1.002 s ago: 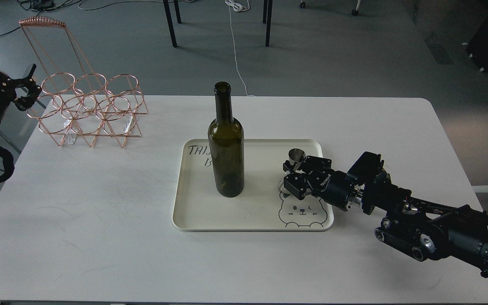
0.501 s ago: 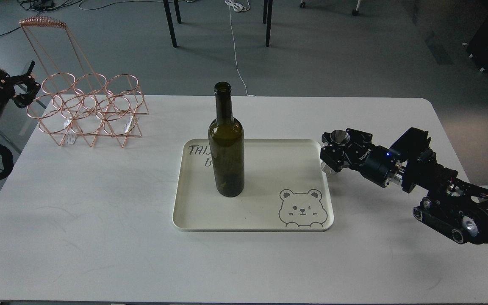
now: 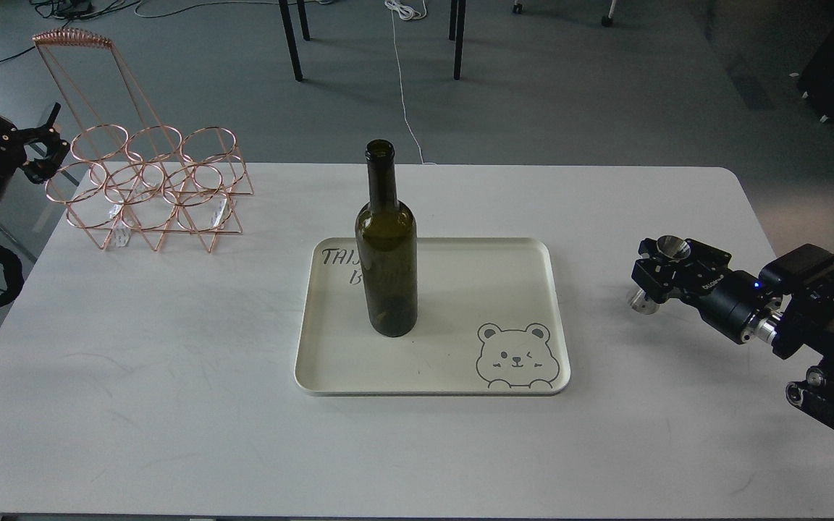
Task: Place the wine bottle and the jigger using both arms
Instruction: 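Carry the jigger off the tray and set it on the table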
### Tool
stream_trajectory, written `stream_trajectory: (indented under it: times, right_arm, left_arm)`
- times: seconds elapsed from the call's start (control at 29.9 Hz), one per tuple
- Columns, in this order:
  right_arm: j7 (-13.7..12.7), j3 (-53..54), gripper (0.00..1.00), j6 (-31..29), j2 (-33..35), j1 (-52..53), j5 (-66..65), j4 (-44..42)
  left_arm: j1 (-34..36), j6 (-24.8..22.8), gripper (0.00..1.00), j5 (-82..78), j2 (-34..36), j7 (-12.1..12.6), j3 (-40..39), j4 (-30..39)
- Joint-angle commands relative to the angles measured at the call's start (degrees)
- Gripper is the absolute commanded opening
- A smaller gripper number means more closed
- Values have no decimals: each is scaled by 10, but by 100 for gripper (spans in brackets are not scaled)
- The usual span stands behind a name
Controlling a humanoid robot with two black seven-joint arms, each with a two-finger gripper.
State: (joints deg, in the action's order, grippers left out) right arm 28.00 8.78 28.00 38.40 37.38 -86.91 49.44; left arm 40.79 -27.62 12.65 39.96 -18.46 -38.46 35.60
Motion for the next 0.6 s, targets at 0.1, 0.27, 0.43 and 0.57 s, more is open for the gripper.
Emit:
stream_trajectory:
  times: [0.1,0.27,0.43,0.57]
  right_arm:
    - [0,0,9,0,-3,-10,3,-65]
    - [0,0,15,0,-3,-12,16,-73]
    - [0,-4,33,0,-3,-13,28,-71]
    - [0,-6,43,0,-3,-13,28,-70]
  left_arm:
    - [0,3,98,0,-2,0,0,4]
    - [0,3,98,0,-1,0,0,4]
    - [0,3,98,0,-1,0,0,4]
    - [1,3,98,0,-1,0,0,4]
